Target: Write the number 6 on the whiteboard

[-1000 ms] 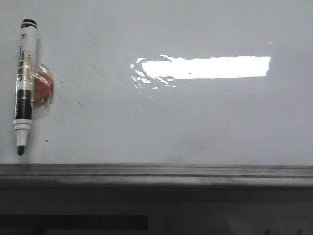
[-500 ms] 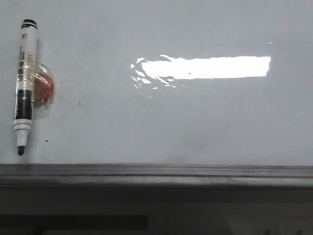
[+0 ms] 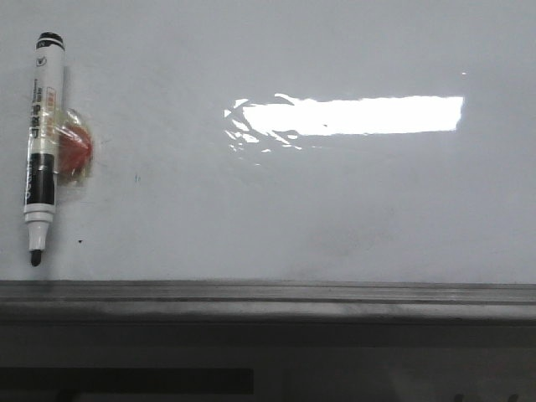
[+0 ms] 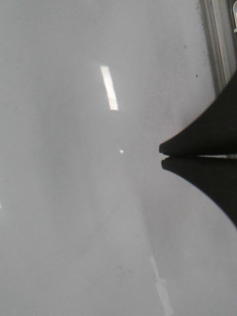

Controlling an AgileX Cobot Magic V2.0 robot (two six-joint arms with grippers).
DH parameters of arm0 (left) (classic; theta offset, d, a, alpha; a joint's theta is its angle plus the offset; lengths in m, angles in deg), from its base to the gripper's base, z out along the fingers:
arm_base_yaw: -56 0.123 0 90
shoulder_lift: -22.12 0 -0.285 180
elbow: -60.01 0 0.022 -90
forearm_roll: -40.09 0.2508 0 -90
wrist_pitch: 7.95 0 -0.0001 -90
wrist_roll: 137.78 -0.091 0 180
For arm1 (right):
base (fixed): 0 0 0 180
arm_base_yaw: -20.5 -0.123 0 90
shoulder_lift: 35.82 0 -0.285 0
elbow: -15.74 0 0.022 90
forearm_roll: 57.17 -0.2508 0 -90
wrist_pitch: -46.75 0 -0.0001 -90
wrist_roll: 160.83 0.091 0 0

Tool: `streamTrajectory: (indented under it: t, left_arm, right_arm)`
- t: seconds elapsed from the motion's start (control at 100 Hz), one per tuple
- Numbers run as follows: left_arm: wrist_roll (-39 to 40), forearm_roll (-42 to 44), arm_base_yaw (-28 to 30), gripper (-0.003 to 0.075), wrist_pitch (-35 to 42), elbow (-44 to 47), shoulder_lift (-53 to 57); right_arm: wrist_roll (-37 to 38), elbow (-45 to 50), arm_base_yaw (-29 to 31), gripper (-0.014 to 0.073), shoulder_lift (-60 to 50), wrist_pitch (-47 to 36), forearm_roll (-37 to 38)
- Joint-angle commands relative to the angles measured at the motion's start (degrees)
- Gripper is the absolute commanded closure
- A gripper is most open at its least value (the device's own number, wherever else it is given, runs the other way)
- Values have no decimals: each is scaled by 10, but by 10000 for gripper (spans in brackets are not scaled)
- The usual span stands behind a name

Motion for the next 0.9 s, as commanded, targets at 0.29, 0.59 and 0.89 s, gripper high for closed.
streamTrajectory:
  t: [0.29,0.59,0.89]
  left_arm:
    - [-5,-6,-142,228,50,6,-50]
    - [-3,-34,-254,228,135,6,-169]
    - [-1,-107,-350,228,231,6,-292]
  right_arm:
    - [-3,-14,-2,657,9,-42,0]
    - [-3,-14,-2,657,9,-42,0]
    - [-3,-14,-2,657,9,-42,0]
